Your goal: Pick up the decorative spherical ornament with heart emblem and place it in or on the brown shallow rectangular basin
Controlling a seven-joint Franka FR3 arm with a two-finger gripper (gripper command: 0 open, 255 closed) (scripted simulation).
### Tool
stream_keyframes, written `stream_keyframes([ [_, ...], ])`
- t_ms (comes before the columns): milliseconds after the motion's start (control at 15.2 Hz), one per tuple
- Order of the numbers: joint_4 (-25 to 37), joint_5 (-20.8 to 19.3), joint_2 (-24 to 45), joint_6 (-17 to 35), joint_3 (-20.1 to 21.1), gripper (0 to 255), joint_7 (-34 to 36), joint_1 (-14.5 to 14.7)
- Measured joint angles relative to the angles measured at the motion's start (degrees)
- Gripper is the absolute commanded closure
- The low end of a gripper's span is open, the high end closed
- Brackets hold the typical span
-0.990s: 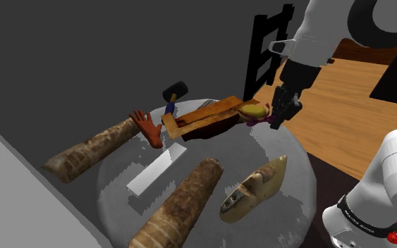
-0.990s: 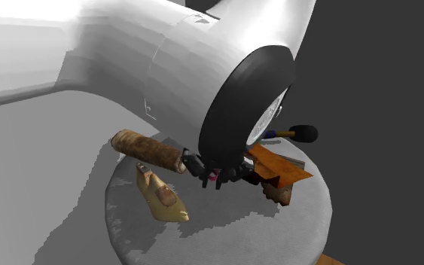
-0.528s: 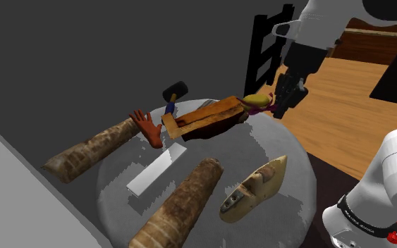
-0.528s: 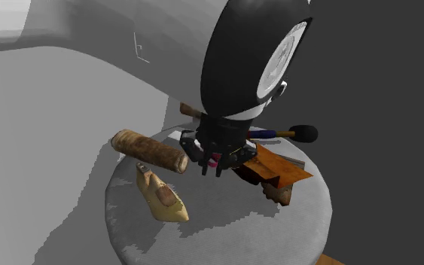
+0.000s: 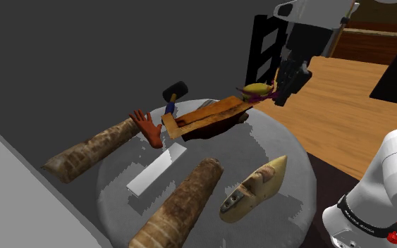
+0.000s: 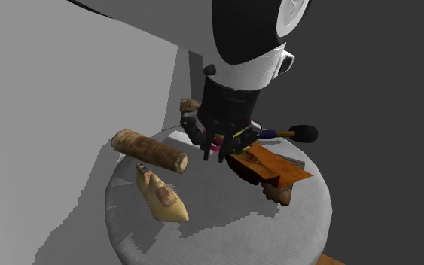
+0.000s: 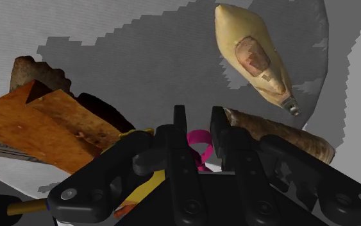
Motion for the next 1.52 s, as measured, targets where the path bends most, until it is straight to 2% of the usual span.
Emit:
stream_keyframes([
  [594, 12.7, -0.1, 19.9, 6.7, -1.3, 255, -2.8, 0.1],
  [792, 19.3, 0.0, 27.1, 7.3, -1.6, 255, -3.3, 0.2],
  [990, 19.6, 0.2, 29.4, 9.1, -1.8, 255, -3.9, 0.3],
  [1518, 13.9, 0.7, 29.9, 15.1, -1.6, 255, -5.3, 0.3],
])
